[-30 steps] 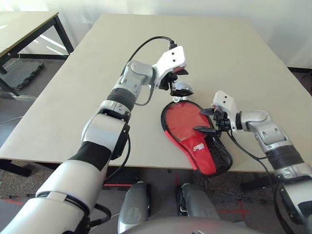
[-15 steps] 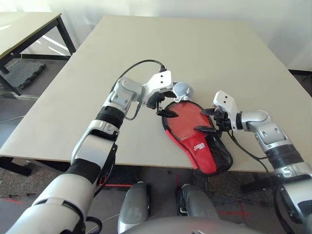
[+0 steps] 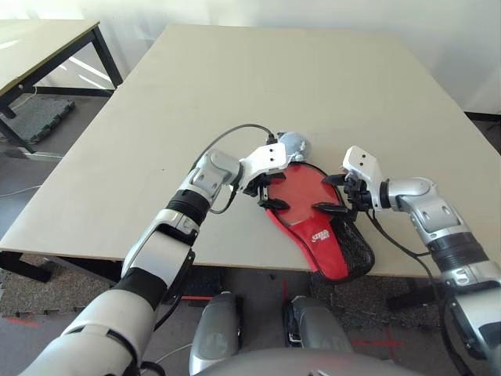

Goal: Store the ping-pong paddle in its case and zip it.

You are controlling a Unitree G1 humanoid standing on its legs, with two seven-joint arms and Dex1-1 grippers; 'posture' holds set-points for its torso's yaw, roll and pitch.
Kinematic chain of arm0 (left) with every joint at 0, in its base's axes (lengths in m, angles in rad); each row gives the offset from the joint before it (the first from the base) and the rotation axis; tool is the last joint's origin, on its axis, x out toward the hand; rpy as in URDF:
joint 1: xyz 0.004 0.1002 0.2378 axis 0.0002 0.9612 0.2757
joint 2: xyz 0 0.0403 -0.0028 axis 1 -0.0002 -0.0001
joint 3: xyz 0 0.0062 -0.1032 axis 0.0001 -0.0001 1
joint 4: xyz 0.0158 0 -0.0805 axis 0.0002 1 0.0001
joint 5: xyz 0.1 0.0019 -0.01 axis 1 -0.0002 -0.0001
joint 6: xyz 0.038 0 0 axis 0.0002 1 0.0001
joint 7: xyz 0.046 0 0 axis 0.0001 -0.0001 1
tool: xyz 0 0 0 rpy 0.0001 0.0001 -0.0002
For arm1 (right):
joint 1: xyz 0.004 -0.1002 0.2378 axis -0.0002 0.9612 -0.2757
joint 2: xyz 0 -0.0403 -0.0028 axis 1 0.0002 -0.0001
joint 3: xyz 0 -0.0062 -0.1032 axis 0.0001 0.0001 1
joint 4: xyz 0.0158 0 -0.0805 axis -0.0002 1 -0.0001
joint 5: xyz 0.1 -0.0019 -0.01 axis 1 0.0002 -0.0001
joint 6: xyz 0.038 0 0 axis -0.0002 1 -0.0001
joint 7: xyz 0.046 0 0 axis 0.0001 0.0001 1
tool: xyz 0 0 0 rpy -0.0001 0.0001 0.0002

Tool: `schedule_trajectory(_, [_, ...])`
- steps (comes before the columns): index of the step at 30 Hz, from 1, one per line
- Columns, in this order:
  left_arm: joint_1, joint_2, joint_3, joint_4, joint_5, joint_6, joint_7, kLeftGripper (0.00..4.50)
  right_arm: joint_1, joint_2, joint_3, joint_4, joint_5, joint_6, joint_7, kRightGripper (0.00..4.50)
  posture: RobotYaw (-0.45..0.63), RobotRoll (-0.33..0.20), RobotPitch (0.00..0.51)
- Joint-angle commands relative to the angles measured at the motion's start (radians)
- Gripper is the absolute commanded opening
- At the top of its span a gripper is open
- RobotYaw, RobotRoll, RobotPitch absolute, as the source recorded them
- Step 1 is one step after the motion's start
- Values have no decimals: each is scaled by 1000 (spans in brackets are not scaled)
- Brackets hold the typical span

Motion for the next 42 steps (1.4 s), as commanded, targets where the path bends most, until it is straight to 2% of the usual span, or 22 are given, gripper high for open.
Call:
schedule_trajectory(1, [19,-1,-27,22,16,4,6,4482,39,-19,-10,20,24,105,15,4500,44,0,107])
schedule_trajectory(8, [22,-3,-35,16,14,8,-11,4482,-98,1,-213,18,210,234,-24,4500,38,0,113])
schedule_trajectory(14, [32,-8,-37,-1,11,17,-19,4482,-219,110,-319,108,257,226,-184,4500,45,0,120])
schedule_trajectory(22, [57,-3,-44,-46,4,42,-28,4482,-324,239,-270,298,165,120,-328,4500,61,0,129])
schedule_trajectory(30, [74,1,-49,-83,0,66,-29,4482,-401,290,-255,493,91,2,-397,4500,77,0,130])
schedule_trajectory(36, [80,-1,-52,-98,-1,76,-31,4482,-426,311,-251,570,72,-18,-370,4500,78,0,130])
schedule_trajectory(39, [82,-3,-54,-103,-1,79,-30,4500,-444,320,-260,607,76,-10,-361,3849,85,0,130])
schedule_trajectory(42, [84,-6,-54,-106,-1,83,-28,4500,-465,327,-263,643,69,-23,-369,2839,88,0,130])
